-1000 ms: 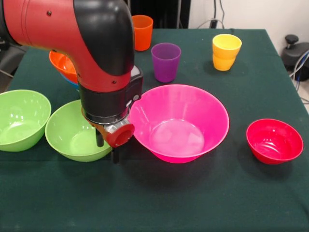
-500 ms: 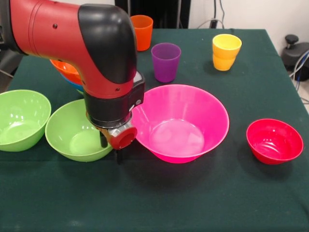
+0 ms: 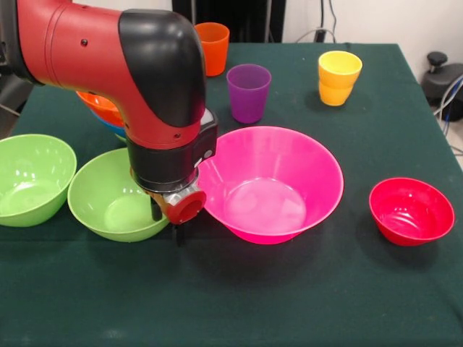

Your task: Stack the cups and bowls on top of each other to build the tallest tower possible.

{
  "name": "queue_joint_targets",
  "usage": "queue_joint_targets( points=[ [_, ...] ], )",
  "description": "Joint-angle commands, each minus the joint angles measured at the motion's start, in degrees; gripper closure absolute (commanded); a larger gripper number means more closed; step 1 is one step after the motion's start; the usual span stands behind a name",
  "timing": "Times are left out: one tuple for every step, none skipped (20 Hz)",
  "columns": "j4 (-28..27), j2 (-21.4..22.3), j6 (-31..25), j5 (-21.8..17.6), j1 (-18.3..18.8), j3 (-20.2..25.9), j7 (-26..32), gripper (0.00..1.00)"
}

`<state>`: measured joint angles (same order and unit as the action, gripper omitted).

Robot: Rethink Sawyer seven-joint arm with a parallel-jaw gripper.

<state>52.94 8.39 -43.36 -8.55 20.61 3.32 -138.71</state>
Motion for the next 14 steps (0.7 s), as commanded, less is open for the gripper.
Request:
queue_joint_targets(
  points=[
    [0.1, 0.4, -3.3, -5.3, -1.5, 2.9, 13.1, 0.0],
    [0.3, 0.5, -3.4, -5.2, -1.6, 2.8, 12.9, 0.0],
    [0.3, 0.6, -3.7, -5.2, -1.6, 2.8, 12.8, 0.0],
    [0.4, 0.7, -3.9, -5.1, -1.7, 2.7, 12.7, 0.0],
    [0.5, 0.7, -4.1, -5.0, -1.6, 2.7, 12.6, 0.0],
    [0.6, 0.7, -4.4, -4.8, -1.6, 2.8, 12.6, 0.0],
    [0.6, 0.7, -4.5, -4.8, -1.5, 2.9, 12.8, 0.0],
    [0.5, 0.7, -4.8, -4.8, -1.5, 3.0, 13.0, 0.0],
    [0.5, 0.7, -5.0, -4.7, -1.5, 3.0, 13.0, 0.0],
    [0.4, 0.7, -5.2, -4.7, -1.5, 2.9, 13.0, 0.0],
    [0.4, 0.7, -5.4, -4.7, -1.6, 2.9, 13.0, 1.0],
    [0.5, 0.8, -5.3, -4.7, -1.6, 2.9, 12.9, 1.0],
    [0.7, 0.9, -5.3, -4.6, -1.6, 2.9, 12.8, 1.0],
    [0.7, 1.0, -5.4, -4.5, -1.6, 3.0, 12.9, 1.0]
  ],
)
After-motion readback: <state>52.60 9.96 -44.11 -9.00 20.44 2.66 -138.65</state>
